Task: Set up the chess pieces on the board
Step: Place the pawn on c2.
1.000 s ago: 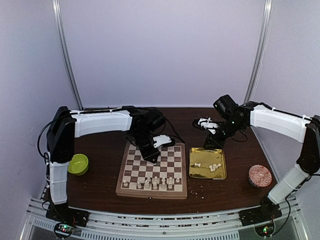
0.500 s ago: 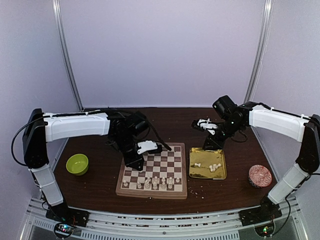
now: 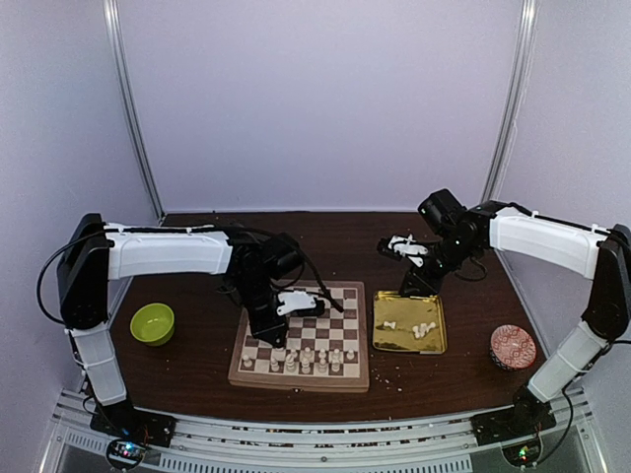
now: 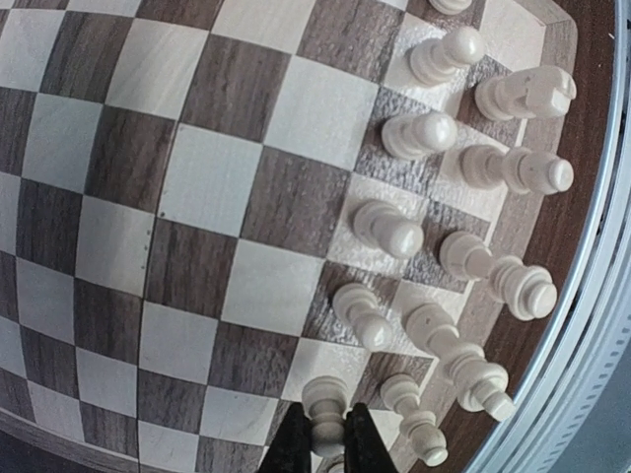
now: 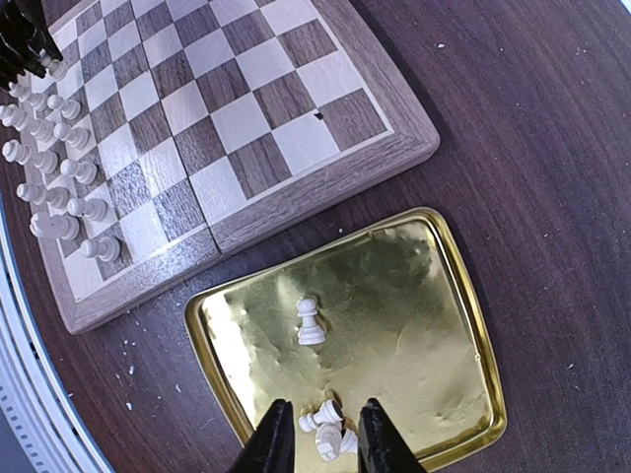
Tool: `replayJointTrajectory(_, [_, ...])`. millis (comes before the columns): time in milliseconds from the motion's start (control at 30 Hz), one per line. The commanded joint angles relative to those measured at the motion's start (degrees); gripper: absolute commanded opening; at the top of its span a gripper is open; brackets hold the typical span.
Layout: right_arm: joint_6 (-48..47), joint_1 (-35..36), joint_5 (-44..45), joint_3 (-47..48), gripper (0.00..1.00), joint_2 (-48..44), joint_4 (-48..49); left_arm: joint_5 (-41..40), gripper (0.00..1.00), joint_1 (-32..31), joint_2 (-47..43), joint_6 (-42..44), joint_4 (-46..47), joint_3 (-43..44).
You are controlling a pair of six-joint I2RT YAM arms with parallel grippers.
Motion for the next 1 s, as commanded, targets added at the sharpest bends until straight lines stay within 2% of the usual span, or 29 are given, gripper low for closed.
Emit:
replayJointTrajectory(0, [-0.7,-0.2,-0.8,1.5,0.22,0.7,-1.1,0.5,0.08,-0.4,0.8,1.0,0.1,-0.6])
replayJointTrajectory(600, [-1.1,-0.2,-1.1,1.8,0.23,1.6,-1.5,0.5,0.1,-1.2,2.6,1.3,0.1,-1.3])
replayJointTrajectory(967, [-1.1,-0.2,-1.1,1.8,0.23,1.5,-1.7,-0.9,0.23,-1.2,2.1,0.7,0.1,-1.3])
